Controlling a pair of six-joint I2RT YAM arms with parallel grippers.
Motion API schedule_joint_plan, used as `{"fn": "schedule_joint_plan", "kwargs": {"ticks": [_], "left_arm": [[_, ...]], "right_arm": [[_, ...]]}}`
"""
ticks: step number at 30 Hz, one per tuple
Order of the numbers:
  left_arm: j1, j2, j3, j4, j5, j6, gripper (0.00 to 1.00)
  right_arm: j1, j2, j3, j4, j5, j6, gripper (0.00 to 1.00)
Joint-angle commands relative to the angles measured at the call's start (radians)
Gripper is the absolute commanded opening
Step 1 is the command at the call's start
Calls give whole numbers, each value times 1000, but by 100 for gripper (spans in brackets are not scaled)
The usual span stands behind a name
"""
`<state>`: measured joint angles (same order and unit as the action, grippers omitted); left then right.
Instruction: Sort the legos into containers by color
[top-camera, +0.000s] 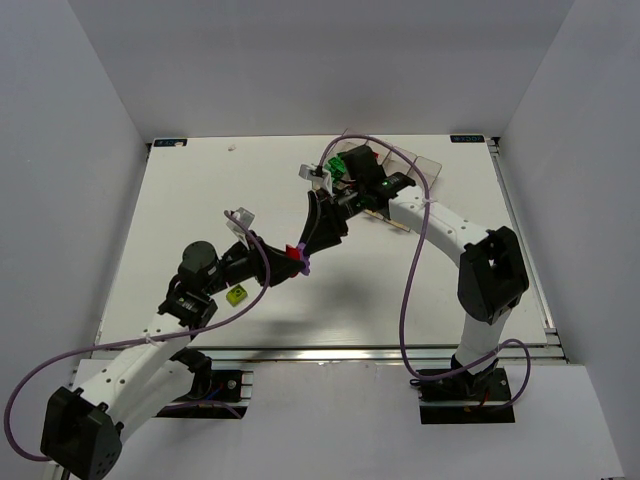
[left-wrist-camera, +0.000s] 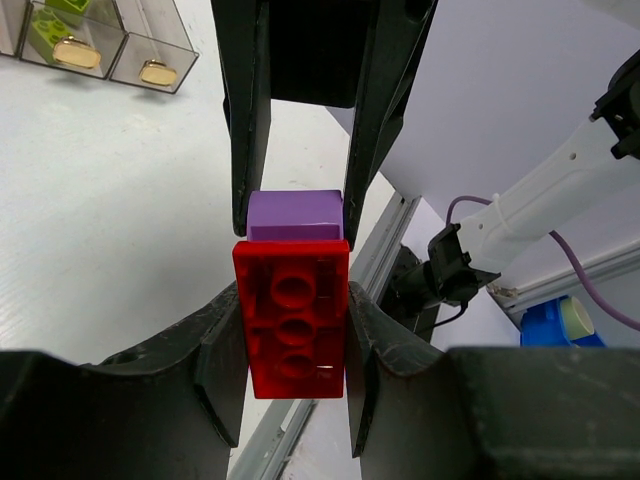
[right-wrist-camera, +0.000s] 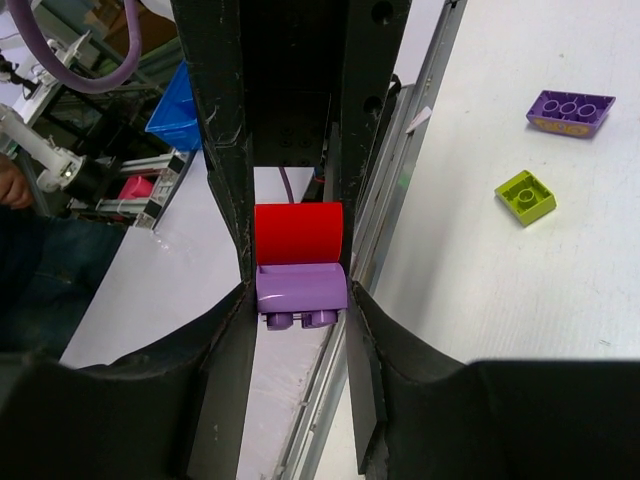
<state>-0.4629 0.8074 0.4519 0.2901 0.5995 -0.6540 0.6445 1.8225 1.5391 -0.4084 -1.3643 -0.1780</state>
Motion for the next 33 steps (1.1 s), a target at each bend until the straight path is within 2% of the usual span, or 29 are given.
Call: {"fn": "schedule_joint_plan", "kwargs": {"ticks": [1, 14, 19, 22, 23, 27, 33], "left_arm": [[9, -36, 4, -15, -66, 14, 26], [9, -57, 13, -45, -75, 24, 26], [9, -68, 18, -72, -92, 31, 26], [9, -73, 19, -88, -118, 33, 25], [9, -73, 21, -94, -125, 31, 24], [9, -60, 25, -123, -152, 17, 23], [9, -16, 31, -106, -153, -12, 23]], "right_arm": [[-8, -11, -5, -121, -44, -124, 0], [-42, -2, 13, -302, -16, -311, 0], [-69, 0, 27, -362, 42, -367, 0], [-133, -17, 4, -291, 160, -278, 0], [-158, -37, -34, -192, 197, -235, 0], [-329, -100, -106, 8, 458, -92, 0], [-494, -137, -131, 126, 790, -61, 0]]}}
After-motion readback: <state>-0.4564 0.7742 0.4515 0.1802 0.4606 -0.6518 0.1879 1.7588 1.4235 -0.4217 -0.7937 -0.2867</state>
